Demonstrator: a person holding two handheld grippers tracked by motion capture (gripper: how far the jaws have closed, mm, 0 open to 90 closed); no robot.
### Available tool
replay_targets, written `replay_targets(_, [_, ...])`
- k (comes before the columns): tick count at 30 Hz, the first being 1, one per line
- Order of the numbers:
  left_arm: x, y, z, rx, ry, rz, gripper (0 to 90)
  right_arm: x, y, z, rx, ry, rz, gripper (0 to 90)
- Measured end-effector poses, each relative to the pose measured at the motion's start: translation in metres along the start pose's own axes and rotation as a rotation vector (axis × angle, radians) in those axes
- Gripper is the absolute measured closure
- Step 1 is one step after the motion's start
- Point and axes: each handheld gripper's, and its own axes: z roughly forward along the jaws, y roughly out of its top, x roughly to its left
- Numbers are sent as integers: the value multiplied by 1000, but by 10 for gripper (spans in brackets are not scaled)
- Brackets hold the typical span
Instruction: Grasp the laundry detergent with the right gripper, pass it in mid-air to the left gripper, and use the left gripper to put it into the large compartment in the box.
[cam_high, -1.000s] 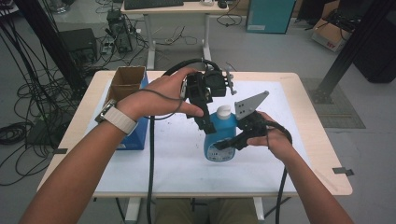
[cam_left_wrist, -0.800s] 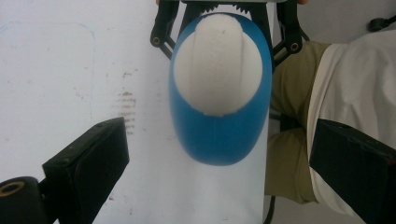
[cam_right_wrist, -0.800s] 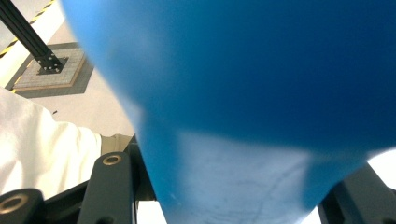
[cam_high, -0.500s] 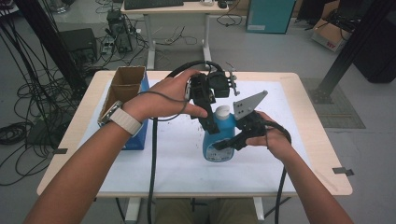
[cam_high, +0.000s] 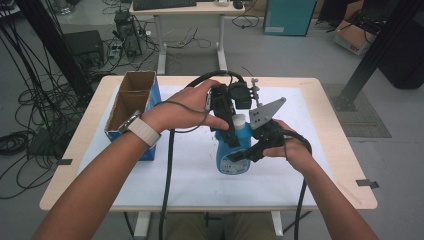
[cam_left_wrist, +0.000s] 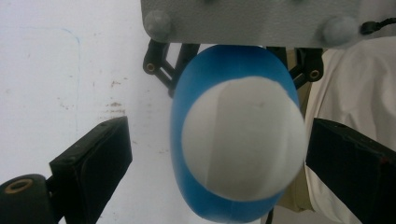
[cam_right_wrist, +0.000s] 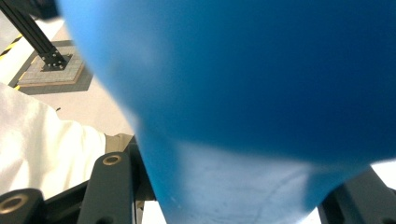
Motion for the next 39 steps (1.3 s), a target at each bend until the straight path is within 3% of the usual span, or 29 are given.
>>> replay_targets(5, [0, 1, 5, 8, -6, 2, 56, 1, 0, 0, 1, 7, 4, 428])
replay_targets(14, [-1, 3, 7, 11, -18, 10, 147, 1, -1, 0, 0, 5, 6, 428])
replay_targets(20, [0, 3, 9, 13, -23, 7, 153, 2, 0, 0, 3, 7, 6, 428])
replay_targets(35, [-1, 5, 12, 18, -15, 33, 236, 1, 0, -1, 18, 15, -28, 428])
replay_targets(36, [-2, 5, 13, 14, -33, 20, 246, 5, -1, 3, 6, -56, -33, 428])
replay_targets(37, [-1, 5, 12, 22, -16, 41, 246, 5, -1, 3, 6, -56, -33, 428])
replay_targets(38, [-2, 5, 13, 16, -32, 29, 261, 4, -1, 2, 2, -26, -27, 429])
replay_targets(39, [-2, 6, 13, 16, -28, 31, 270, -1, -1, -1, 10, 16, -77, 428])
